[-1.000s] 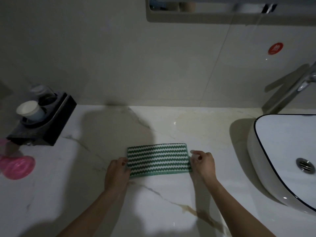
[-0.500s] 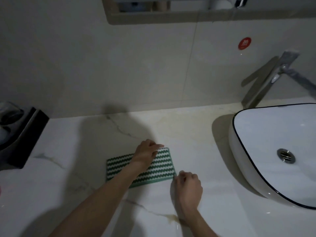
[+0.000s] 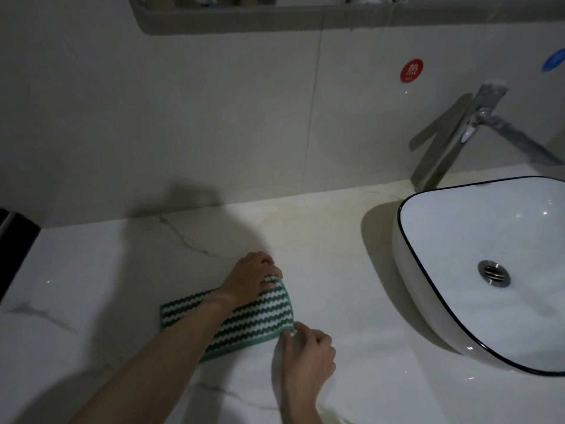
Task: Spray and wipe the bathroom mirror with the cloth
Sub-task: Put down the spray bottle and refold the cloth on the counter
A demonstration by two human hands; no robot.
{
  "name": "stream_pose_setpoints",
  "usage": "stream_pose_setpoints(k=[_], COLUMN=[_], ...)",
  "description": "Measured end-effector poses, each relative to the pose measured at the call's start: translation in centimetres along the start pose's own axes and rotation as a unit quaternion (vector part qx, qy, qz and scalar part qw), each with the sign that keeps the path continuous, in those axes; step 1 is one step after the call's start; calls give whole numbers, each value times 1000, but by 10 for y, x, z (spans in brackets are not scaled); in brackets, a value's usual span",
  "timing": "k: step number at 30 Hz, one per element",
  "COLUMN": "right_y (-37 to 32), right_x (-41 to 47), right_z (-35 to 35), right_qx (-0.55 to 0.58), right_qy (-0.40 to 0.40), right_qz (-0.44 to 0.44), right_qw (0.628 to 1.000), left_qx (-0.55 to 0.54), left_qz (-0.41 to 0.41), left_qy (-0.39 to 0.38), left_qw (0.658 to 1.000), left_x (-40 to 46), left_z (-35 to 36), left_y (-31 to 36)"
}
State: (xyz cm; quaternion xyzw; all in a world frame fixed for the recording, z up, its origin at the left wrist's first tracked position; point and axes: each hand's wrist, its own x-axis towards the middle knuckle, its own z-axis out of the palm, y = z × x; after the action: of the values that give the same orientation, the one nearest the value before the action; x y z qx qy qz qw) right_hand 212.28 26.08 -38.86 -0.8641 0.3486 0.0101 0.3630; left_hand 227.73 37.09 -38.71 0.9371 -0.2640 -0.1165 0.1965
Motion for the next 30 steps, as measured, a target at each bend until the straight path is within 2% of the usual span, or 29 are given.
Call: stream_pose_setpoints(k=[4, 7, 10, 14, 18, 25, 27, 30], right_y=[-16, -24, -29, -28, -24, -23, -22, -24], right_x=[6, 5, 4, 7, 7, 4, 5, -1], right_z=[-3, -2, -6, -8, -11, -9, -10, -13], right_qx=[24, 35, 37, -44, -59, 7, 16, 87], right_qy=[-53, -44, -28, -27, -35, -32, -32, -40], right_qz=[49, 41, 30, 24, 17, 29, 9, -29], right_qw=[997, 998, 998, 998, 997, 999, 999, 995], left_qx=[-6, -24, -26, -40, -44, -78, -79, -77], left_qz=[19, 0, -9, -1, -1, 0, 2, -3], left_qy=[-21, -68, -70, -73, -70, -66, -69, -70], left_qw=[1000, 997, 997, 997, 997, 995, 995, 995], left_x=[4, 5, 3, 1, 0, -6, -8, -13], left_z=[-8, -16, -21, -31, -39, -52, -55, -59], left_y=[-1, 3, 5, 8, 15, 22, 21, 19])
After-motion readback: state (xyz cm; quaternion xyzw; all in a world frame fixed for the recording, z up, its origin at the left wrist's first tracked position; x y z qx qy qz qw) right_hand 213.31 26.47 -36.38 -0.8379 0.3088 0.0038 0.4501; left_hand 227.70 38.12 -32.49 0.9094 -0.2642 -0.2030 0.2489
